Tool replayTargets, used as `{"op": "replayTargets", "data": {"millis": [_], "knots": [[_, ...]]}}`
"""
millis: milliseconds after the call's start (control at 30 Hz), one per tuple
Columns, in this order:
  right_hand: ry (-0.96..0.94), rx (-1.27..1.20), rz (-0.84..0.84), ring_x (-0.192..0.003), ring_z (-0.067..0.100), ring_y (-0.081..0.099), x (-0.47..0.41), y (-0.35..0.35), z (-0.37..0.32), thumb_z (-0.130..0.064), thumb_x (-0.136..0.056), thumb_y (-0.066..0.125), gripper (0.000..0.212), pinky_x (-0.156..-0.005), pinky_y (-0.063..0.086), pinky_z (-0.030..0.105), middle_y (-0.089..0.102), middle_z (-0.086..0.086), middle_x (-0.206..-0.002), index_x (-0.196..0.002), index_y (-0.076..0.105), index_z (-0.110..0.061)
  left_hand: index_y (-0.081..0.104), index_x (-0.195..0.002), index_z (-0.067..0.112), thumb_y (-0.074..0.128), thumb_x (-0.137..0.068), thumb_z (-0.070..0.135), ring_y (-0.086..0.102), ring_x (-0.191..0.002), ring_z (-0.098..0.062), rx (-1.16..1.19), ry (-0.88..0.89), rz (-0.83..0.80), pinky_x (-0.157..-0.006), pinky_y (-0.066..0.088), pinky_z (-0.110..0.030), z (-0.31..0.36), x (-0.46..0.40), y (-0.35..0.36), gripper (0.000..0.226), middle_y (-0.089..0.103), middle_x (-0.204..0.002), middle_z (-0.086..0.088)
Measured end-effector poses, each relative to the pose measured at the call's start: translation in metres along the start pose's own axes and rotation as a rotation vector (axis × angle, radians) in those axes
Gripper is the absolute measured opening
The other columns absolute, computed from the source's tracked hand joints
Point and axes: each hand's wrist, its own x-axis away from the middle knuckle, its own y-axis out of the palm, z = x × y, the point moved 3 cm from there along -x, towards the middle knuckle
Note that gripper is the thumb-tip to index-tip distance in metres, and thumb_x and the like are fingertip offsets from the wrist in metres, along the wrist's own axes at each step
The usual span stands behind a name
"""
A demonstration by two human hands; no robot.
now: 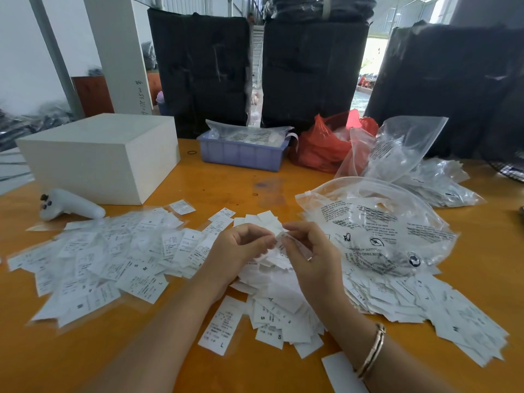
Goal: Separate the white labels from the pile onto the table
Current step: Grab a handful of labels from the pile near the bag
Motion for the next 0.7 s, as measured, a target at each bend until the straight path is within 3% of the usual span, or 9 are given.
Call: {"op": "replayTargets", "data": {"millis": [200,333,467,633,700], "knots": [[0.075,-0.078,0.001,-0.075,0.008,0.062,-0.001,-0.004,0.004,-0.002,-0.087,0.063,0.036,-0.065,0.051,0.020,0.064,-0.011,-0.079,-0.094,0.059,-0.037,0.073,-0.076,0.029,0.073,-0.079,0.028,0.063,-0.068,-0.004,-0.017,0.013,0.028,-0.064,0.050,-0.012,-0.001,-0.001,-0.002,0.004,0.073,-0.078,0.002],[0.083,-0.051,-0.081,-0.069,0.002,0.060,0.000,0.004,0.005,-0.005,-0.087,0.064,0.034,-0.061,0.046,0.013,0.061,-0.016,-0.072,-0.097,0.058,-0.037,0.074,-0.077,0.030,0.072,-0.068,0.041,0.064,-0.069,-0.005,0.004,0.026,-0.001,-0.066,0.052,-0.014,0.000,0.000,0.000,0.015,0.071,-0.075,0.004],[0.115,-0.009,-0.169,-0.066,0.003,0.058,0.000,0.008,0.009,-0.010,-0.088,0.064,0.035,-0.058,0.044,0.016,0.061,-0.015,-0.075,-0.102,0.054,-0.041,0.073,-0.074,0.031,0.074,-0.073,0.031,0.063,-0.067,-0.004,0.025,0.023,-0.012,-0.065,0.052,-0.015,0.000,-0.001,0.001,0.002,0.070,-0.071,0.007],[0.311,-0.209,-0.154,-0.073,0.016,0.062,-0.001,0.004,0.017,-0.012,-0.087,0.065,0.037,-0.066,0.052,0.029,0.066,-0.005,-0.087,-0.113,0.051,-0.035,0.072,-0.075,0.032,0.073,-0.080,0.017,0.067,-0.070,-0.005,0.021,0.047,0.074,-0.062,0.051,-0.014,0.000,-0.002,-0.003,0.015,0.072,-0.075,0.006],[0.358,-0.216,-0.165,-0.072,0.017,0.063,-0.001,0.001,0.019,-0.011,-0.087,0.065,0.030,-0.066,0.052,0.031,0.068,0.000,-0.079,-0.108,0.055,-0.030,0.073,-0.075,0.034,0.074,-0.080,0.016,0.067,-0.071,-0.004,0.038,0.058,0.113,-0.063,0.052,-0.015,0.000,-0.002,-0.005,0.019,0.072,-0.076,0.007]]}}
